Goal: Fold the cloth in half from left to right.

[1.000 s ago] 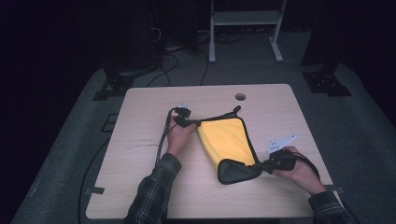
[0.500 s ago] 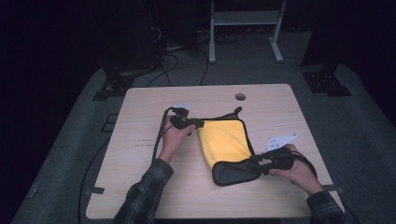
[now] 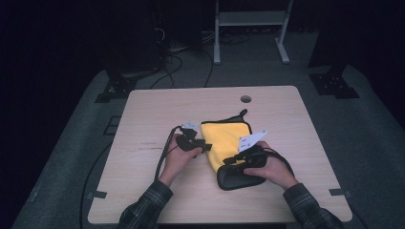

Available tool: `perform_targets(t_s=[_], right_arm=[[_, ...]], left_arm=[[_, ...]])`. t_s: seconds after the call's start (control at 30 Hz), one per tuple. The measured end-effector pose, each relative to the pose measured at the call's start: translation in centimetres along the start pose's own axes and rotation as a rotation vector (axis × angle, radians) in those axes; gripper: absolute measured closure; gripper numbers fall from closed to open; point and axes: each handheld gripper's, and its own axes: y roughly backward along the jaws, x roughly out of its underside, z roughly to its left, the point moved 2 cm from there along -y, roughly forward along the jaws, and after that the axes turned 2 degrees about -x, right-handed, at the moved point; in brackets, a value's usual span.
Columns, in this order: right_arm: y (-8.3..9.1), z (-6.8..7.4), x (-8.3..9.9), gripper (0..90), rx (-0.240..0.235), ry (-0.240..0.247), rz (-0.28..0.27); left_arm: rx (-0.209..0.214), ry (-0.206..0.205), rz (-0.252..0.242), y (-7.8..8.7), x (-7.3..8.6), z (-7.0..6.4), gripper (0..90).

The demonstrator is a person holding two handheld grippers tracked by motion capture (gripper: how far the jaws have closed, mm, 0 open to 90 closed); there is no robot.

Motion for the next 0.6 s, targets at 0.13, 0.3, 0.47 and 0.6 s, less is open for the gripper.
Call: perform_targets(t_s=[0.13,0.3,0.47,0.6], right_arm=[[-0.6,0.5,0.2,86.5,-0.026,0.0,0.043],[0.6,1.7,1.0,86.8,-0.089,0.008,0.052],[1.0,2.7,3.2,86.6,-0.105,-0.003,0.123],[1.6,2.5,4.5,66.3,-0.095,-0.015,0.117]], left_arm=[[-0.039,-0.029,0.035,-0.6,0.6,-0.1,58.7],[-0.062,-0.045,0.038,-0.7,0.7,0.1,61.9],[-0.064,-0.033,0.033,-0.6,0.8,0.4,61.6],[-0.056,-0.026,0.025,-0.1,0.9,0.3,56.9]])
